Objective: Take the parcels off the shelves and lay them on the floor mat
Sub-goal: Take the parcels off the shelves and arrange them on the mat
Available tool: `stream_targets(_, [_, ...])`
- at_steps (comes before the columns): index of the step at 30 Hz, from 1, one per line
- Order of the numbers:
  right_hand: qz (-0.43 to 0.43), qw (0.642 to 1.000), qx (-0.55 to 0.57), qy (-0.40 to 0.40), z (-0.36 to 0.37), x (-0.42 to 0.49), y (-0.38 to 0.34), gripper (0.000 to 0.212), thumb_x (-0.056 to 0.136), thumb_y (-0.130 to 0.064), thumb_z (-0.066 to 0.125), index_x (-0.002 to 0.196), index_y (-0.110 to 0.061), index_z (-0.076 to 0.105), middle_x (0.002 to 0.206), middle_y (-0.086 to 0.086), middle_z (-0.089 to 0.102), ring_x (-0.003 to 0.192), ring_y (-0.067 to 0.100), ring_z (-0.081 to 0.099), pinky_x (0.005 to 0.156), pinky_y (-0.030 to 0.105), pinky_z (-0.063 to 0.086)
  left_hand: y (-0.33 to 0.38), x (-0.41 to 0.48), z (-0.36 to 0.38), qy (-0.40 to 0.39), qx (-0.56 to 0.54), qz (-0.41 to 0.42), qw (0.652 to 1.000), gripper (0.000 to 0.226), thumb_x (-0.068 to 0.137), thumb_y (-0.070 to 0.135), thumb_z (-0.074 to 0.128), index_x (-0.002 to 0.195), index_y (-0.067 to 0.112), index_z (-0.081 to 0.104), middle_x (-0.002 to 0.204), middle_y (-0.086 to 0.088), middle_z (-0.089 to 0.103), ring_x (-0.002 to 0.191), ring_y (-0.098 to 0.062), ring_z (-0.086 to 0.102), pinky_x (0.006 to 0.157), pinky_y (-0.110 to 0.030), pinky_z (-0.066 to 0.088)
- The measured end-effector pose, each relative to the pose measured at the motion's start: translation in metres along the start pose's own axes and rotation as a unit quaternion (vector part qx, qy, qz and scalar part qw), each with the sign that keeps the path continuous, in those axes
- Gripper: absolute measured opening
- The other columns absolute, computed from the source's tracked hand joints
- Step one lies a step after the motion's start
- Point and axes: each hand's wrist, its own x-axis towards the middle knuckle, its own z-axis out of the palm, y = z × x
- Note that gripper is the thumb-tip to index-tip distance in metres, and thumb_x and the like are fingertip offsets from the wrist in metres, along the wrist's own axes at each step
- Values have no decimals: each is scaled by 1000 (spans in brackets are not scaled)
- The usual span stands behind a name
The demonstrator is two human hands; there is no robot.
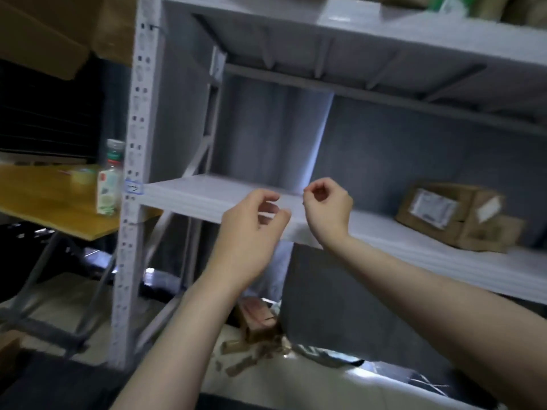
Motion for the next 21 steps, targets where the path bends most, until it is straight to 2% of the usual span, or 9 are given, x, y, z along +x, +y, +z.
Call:
stream_targets(3, [-46,994,-86,40,-46,33,28,12,77,-9,67,80,-19,62,90,-1,61,86,18,61,77,29,45,4,-9,27,-5,-36,-1,999,17,88,25,68,105,25,67,91,14,68,82,8,61,69,-2,42])
stream_targets(6, [-4,981,-179,78,-87,64,69,19,77,-18,71,92,-22,59,109,1,55,108,24,54,86,30,40,3,5,56,-13,-29,-31,999,16,89,24,68,105,22,68,93,13,69,83,3,63,68,-2,41])
stream_targets(9, [43,961,-245,121,-127,90,107,34,76,-25,73,105,-19,58,122,6,52,118,28,47,99,35,38,11,28,92,-44,6,-21,999,20,90,28,67,109,21,68,96,12,68,90,-2,62,72,-9,41])
stream_targets(12, [64,930,-316,176,-166,116,133,50,71,-30,77,114,-17,56,128,8,50,121,31,42,101,37,34,20,45,126,-93,36,17,995,27,90,36,65,114,24,66,104,14,67,99,-3,61,79,-12,38])
stream_targets(14, [88,911,-350,200,-189,133,147,67,67,-35,81,123,-15,50,136,10,46,127,32,40,105,40,33,22,52,144,-121,44,28,991,31,89,41,64,116,26,65,111,16,66,107,-2,59,86,-18,40])
stream_targets(18, [188,906,-318,208,-228,159,175,115,58,-48,91,148,-17,28,155,13,28,142,34,28,116,46,28,10,62,167,-166,63,22,984,41,89,46,61,125,26,62,125,15,62,111,-6,57,93,-26,39])
stream_targets(21, [280,917,-220,177,-247,171,198,136,57,-51,92,157,-19,5,159,16,23,147,37,23,119,51,24,-11,69,172,-204,111,-6,973,50,89,49,58,133,24,56,134,7,59,115,-10,56,93,-26,36])
